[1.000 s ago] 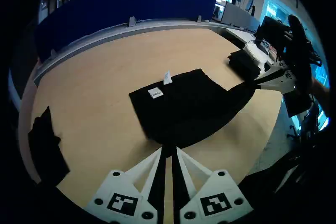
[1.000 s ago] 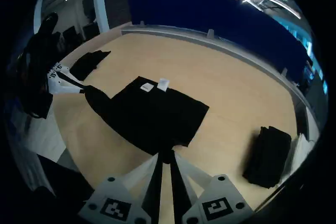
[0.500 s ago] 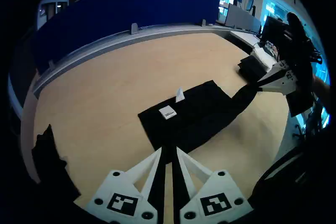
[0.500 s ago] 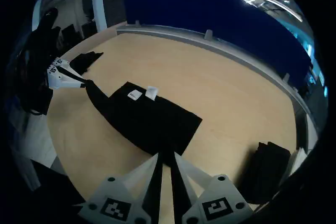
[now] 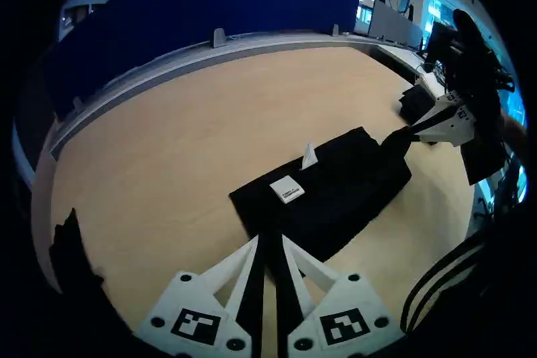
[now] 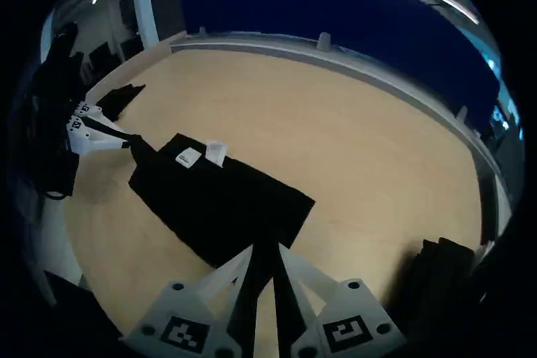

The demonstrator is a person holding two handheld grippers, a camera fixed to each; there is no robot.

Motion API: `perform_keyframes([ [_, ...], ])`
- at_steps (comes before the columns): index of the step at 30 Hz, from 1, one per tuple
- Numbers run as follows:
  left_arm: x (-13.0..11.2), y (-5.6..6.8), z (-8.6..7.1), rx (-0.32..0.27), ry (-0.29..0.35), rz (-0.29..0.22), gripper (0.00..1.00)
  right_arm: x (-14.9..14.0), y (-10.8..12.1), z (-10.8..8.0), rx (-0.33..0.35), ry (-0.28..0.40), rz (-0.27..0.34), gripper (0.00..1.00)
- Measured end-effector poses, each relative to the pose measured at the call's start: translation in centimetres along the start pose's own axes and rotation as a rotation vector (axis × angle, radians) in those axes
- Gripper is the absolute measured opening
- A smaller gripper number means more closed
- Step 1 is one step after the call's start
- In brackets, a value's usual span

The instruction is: Fold towel

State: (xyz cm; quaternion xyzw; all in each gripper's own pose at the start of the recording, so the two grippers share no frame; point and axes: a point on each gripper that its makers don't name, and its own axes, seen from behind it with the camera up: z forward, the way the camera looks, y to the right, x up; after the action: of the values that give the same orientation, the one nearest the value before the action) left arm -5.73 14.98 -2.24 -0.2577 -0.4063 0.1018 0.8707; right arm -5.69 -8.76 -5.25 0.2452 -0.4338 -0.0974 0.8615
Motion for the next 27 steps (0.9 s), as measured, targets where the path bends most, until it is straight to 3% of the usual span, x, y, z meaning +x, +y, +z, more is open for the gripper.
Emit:
perform_keyframes([
  [11, -0.5, -0.7, 2.9, 0.007, -0.01, -0.01, 0.09, -0.7, 1.0, 2.6, -0.033, -0.033, 0.004, 0.12],
  [20, -0.7, -2.1, 5.4, 0.061, -0.017, -0.005, 0.1, -0.9, 1.6, 4.8, -0.058, -0.029, 0.013, 0.15],
  [27, -0.9, -2.4, 6.5, 0.086, -0.029, 0.013, 0.11, -1.0, 2.1, 5.9, -0.08, -0.023, 0.026, 0.21],
])
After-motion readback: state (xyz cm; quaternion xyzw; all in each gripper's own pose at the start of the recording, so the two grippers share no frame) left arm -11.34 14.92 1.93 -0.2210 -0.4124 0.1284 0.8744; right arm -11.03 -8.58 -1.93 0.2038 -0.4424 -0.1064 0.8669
